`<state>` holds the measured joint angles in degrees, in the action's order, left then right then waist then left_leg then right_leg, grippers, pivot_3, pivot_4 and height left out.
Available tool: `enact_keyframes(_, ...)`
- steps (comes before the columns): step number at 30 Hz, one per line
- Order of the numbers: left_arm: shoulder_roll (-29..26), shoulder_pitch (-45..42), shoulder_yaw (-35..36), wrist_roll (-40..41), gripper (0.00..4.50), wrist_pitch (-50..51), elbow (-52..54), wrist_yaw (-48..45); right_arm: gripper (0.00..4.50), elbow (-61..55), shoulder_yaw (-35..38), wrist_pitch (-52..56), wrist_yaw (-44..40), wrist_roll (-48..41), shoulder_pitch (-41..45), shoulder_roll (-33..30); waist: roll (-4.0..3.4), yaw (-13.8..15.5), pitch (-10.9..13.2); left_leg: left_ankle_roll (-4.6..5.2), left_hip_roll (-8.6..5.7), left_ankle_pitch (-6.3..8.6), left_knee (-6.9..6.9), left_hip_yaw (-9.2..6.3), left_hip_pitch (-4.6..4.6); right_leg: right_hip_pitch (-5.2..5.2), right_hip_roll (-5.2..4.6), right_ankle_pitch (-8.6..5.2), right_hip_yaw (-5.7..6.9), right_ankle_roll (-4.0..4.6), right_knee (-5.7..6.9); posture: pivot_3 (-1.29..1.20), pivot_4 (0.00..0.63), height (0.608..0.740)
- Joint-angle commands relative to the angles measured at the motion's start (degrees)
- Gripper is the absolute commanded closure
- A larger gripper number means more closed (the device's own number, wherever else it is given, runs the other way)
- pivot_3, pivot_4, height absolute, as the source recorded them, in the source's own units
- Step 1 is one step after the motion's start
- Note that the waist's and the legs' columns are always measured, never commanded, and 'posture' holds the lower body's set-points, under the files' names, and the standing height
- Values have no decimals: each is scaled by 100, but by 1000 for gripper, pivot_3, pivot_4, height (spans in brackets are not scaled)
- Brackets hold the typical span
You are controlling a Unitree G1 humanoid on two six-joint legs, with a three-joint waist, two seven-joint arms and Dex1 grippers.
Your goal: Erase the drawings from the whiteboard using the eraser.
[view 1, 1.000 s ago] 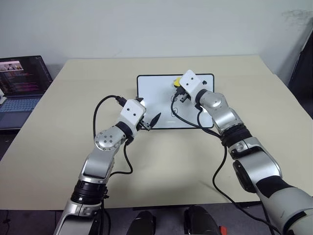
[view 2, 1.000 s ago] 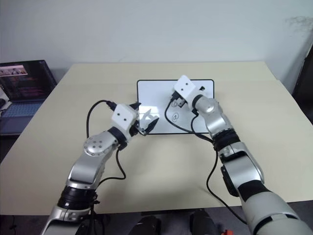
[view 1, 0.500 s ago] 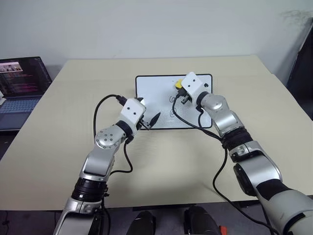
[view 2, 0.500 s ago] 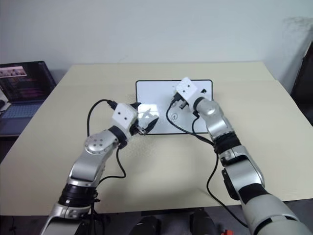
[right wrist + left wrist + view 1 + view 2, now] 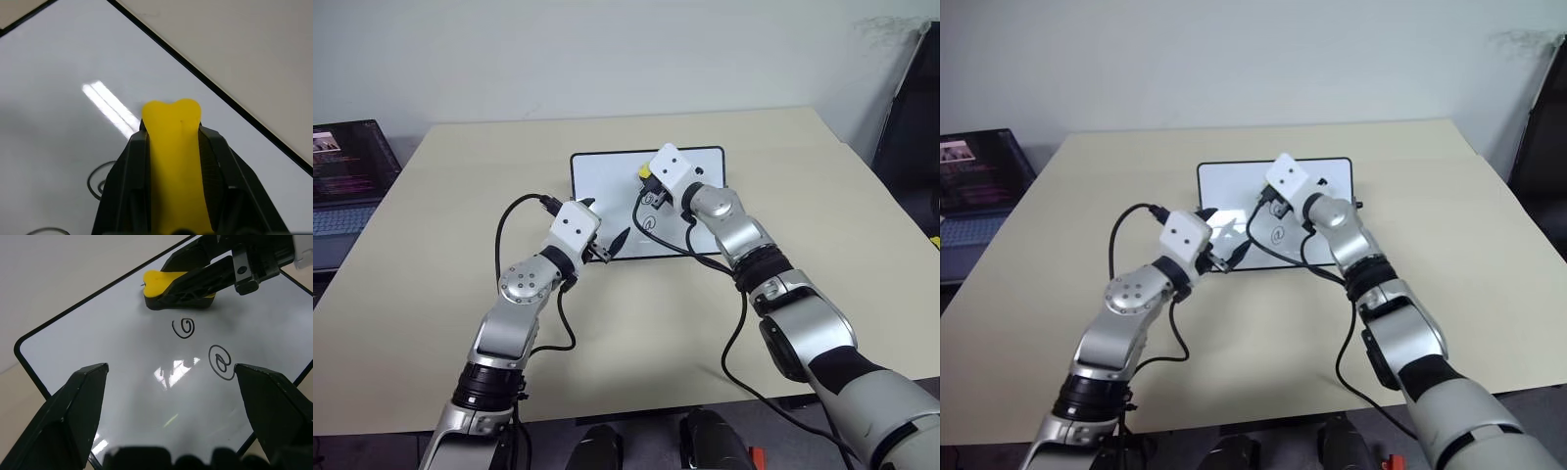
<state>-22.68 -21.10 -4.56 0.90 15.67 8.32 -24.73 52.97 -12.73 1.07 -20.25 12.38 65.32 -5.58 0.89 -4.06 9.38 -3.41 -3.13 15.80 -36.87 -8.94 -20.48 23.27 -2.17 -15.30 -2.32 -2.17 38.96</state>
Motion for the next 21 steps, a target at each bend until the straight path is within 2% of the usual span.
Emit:
enact_keyframes(1, -50, -31, 125, -45, 0, -18, 283, 64, 3503, 209, -60, -60, -18, 66, 176, 109, 0, -3, 0, 0, 2, 0, 0, -1, 0, 0, 0, 0, 0, 0, 0, 0, 150, 740)
enact_keyframes(9, -31, -86, 86, -43, 0, -39, 228, 60, 3503, 538, -45, -243, 104, 91, 420, 189, -2, -23, 1, 0, 2, 0, 2, -1, -2, 2, 1, 0, 0, 0, 0, 0, 150, 740)
enact_keyframes(21, 9, -191, -6, -44, 0, -75, 137, 8, 3503, 1099, 65, -542, 356, 150, 671, -44, -2, 51, 2, 0, -3, 0, 2, -10, -10, 3, 1, 0, 7, 0, -2, 0, 150, 740)
